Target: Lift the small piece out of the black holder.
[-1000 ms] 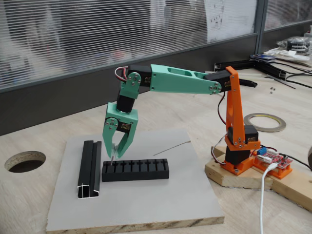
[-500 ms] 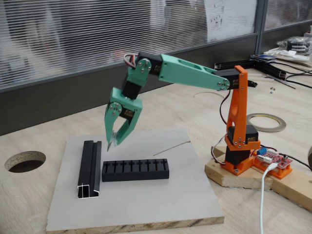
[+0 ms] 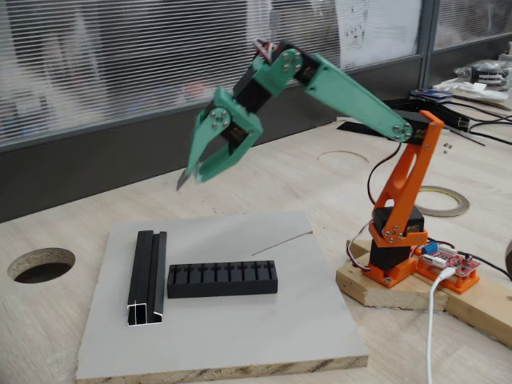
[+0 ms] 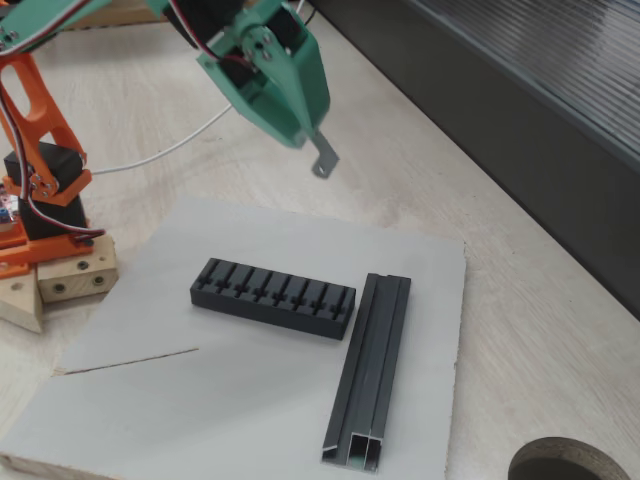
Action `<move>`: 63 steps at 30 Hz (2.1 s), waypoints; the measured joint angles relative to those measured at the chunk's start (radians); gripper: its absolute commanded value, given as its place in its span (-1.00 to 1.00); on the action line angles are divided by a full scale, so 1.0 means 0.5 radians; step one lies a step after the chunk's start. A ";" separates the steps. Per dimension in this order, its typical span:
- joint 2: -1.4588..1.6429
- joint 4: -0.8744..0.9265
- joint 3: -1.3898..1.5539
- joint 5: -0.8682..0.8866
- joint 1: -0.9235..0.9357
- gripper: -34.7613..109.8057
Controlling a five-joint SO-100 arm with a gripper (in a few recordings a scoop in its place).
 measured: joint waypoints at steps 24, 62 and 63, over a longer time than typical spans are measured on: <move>0.227 0.000 0.000 0.000 0.000 -0.44; 0.227 0.000 0.000 -0.018 0.000 -0.44; 0.227 0.000 0.000 -0.018 0.000 -0.44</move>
